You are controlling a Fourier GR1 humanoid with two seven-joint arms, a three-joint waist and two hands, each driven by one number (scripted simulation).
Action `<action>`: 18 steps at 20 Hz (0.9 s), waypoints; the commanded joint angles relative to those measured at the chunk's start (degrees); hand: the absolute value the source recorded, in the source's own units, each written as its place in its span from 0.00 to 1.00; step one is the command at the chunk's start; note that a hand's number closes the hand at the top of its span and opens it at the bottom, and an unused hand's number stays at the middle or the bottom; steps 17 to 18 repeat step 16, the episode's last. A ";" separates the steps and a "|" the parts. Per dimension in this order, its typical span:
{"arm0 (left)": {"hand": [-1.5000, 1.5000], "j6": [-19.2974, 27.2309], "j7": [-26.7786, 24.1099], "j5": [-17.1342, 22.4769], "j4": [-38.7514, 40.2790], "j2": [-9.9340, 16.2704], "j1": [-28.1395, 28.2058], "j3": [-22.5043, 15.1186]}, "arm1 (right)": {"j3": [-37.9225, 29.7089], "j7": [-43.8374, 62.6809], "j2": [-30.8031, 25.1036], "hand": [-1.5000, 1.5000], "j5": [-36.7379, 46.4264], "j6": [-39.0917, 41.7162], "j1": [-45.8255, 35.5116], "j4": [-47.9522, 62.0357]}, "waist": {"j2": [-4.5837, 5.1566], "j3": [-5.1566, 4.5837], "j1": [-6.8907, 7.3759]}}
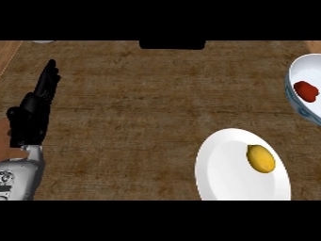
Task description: Pick the bell pepper from the plate and place it in the bowl
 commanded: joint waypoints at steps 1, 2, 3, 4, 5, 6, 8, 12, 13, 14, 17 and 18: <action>0.50 -0.10 2.82 -0.28 -0.83 -0.08 -0.66 0.04 | -1.26 -3.52 -1.36 0.00 -3.08 8.90 4.43 0.51 | -0.38 -0.08 -0.82; 0.50 0.57 0.39 -0.73 -0.21 -1.08 0.55 -0.46 | -1.34 -3.75 -3.28 0.00 -3.25 10.37 5.66 0.76 | -0.26 -0.06 -0.64; 0.50 -0.35 1.63 0.32 -1.74 0.27 0.20 0.69 | -1.90 -5.99 -4.94 0.00 -3.67 14.18 7.33 1.06 | -0.18 0.03 -0.46; 0.50 -2.09 1.03 1.59 -0.20 2.30 -0.41 2.96 | -0.73 -7.32 -1.43 0.00 -3.93 12.80 8.35 -0.30 | -0.48 -0.14 -1.00; 0.50 0.29 2.31 -0.42 -2.71 -0.54 1.47 0.34 | -0.73 -8.56 -2.72 0.00 -4.18 14.58 9.78 -0.31 | -0.46 -0.10 -0.81; 0.50 -2.50 2.18 1.19 -2.02 1.37 0.37 1.59 | 0.76 -6.17 -1.80 0.00 -4.09 14.71 8.31 -1.21 | -0.53 -0.16 -0.90; 0.50 -0.93 0.11 -0.20 -3.37 -0.57 3.44 0.06 | 0.70 -10.76 -0.08 0.00 -4.47 14.72 10.64 -0.70 | -0.42 -0.10 -0.57; 0.50 -1.30 2.48 -0.36 0.32 0.97 -1.41 2.50 | 1.80 -11.92 -1.52 0.00 -6.18 18.73 13.60 -2.43 | -0.54 -0.17 -1.13; 0.50 -1.69 0.52 0.62 -0.85 0.18 0.97 2.53 | 1.79 -11.29 -1.49 0.00 -6.68 16.84 12.83 -1.58 | -0.46 -0.13 -0.77; 0.50 -0.21 -0.32 -1.94 1.44 -0.46 -1.31 1.23 | 1.73 -12.85 -1.45 0.00 -7.26 18.22 14.46 -2.15 | -0.49 -0.15 -1.10; 0.50 -0.63 -1.85 -1.38 1.01 -1.23 1.72 1.18 | 2.68 -10.91 -2.75 0.00 -7.78 19.22 13.82 -2.36 | -0.49 -0.15 -0.90; 0.50 -0.63 -1.85 -1.38 1.01 -1.23 1.72 1.18 | 2.68 -10.91 -2.75 0.00 -7.78 19.22 13.82 -2.36 | -0.49 -0.15 -0.90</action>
